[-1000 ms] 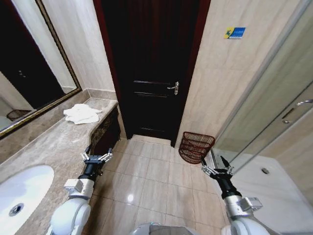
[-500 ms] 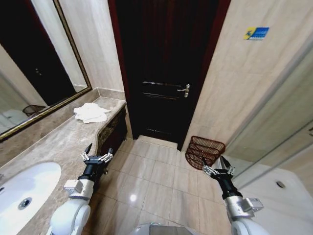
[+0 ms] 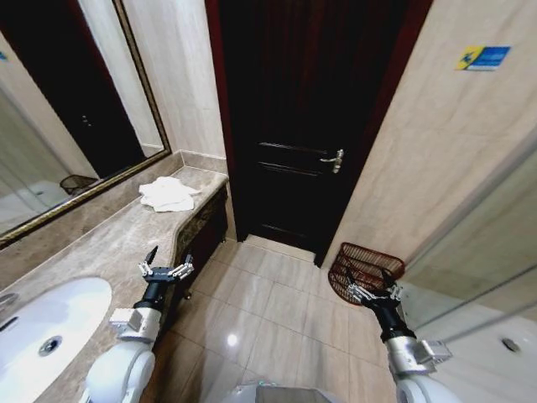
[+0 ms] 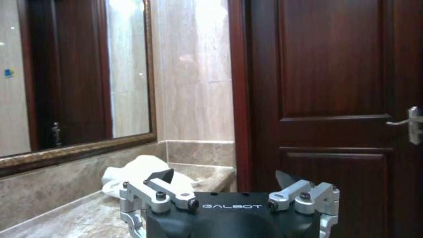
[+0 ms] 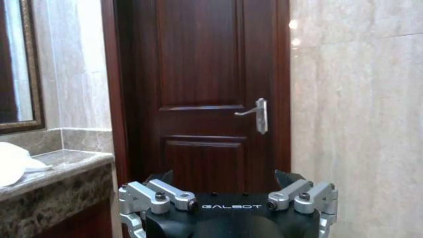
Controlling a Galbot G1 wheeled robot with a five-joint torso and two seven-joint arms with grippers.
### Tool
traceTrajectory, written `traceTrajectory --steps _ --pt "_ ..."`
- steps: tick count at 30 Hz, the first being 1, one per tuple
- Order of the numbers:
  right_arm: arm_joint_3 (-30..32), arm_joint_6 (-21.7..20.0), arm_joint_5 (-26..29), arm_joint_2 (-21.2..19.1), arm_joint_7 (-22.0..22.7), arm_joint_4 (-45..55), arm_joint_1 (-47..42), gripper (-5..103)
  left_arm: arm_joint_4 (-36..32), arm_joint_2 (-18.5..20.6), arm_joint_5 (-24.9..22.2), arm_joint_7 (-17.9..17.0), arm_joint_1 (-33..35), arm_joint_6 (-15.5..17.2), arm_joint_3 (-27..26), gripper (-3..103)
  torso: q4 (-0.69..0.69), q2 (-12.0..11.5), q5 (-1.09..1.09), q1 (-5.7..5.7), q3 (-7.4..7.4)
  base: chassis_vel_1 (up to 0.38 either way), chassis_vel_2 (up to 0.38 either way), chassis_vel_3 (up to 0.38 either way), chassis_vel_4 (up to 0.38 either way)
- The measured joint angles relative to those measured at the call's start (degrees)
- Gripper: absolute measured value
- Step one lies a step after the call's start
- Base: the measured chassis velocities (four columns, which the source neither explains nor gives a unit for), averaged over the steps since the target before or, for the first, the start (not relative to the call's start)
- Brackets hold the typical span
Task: Discard the used towel into the hamper.
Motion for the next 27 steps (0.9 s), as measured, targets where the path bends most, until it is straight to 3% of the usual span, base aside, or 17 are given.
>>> traceTrajectory --steps 27 --pt "0.01 0.57 0.04 -0.01 -0.01 -0.52 0.00 100 0.60 -0.37 0.50 0.41 0.08 -0.39 0.05 100 0.00 0.00 0.01 0.00 0.00 -0.056 0.134 0.136 -0.047"
